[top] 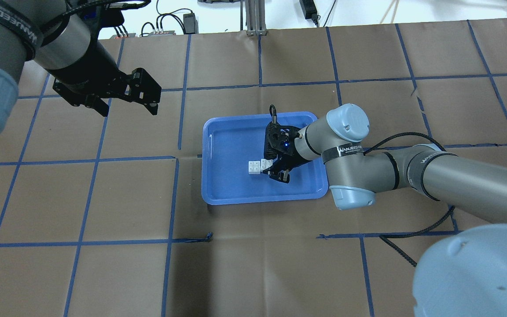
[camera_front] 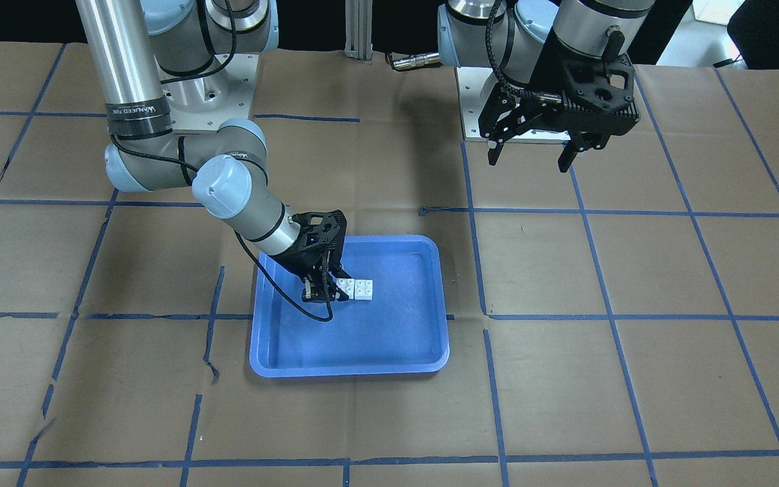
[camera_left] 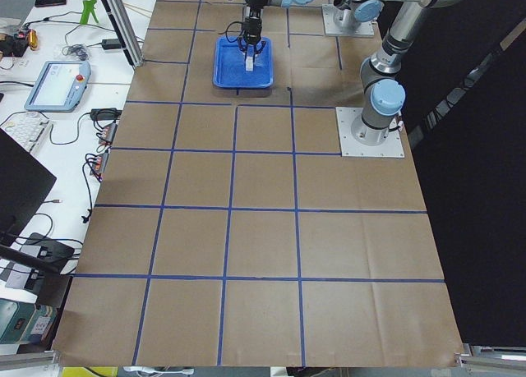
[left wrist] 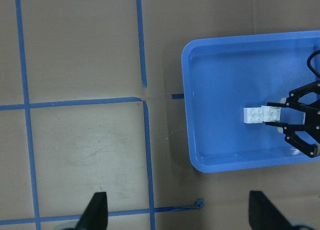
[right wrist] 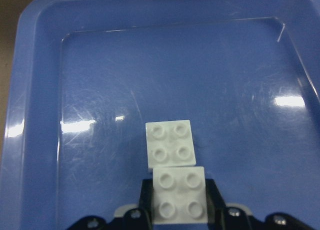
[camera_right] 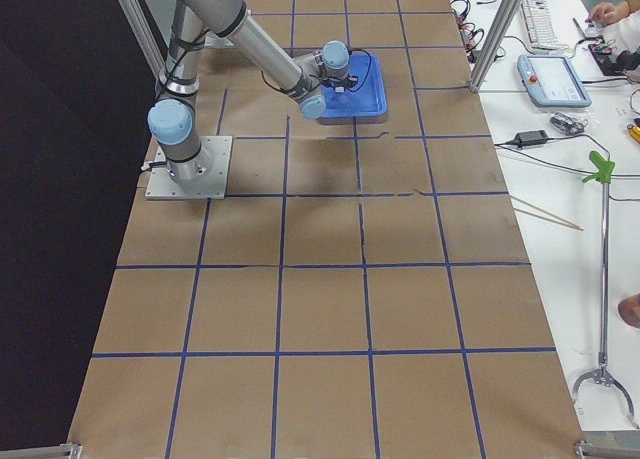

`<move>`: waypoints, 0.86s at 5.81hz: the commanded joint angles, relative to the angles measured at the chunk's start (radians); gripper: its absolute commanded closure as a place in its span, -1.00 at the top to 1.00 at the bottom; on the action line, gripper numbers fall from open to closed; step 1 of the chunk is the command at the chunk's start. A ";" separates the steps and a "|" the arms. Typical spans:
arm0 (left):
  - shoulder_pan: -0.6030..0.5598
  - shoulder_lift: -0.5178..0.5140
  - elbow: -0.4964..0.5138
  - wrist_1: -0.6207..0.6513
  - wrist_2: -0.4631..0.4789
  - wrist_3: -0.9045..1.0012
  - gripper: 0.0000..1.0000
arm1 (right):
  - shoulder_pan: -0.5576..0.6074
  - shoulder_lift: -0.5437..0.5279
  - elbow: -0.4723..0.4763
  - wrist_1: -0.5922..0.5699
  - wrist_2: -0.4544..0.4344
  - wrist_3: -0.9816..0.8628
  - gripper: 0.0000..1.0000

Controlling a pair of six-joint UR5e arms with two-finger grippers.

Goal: Assemble white blocks and place on blue tray

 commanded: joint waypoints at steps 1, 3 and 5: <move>0.001 0.000 0.000 0.000 -0.001 0.000 0.98 | 0.000 0.002 0.000 0.002 0.000 0.000 -0.35; 0.001 0.000 0.000 0.000 -0.001 0.000 0.98 | 0.000 0.012 -0.001 0.000 0.001 0.000 -0.35; -0.001 0.002 0.000 0.000 0.003 0.000 0.98 | 0.000 0.023 -0.004 0.000 0.002 -0.001 -0.34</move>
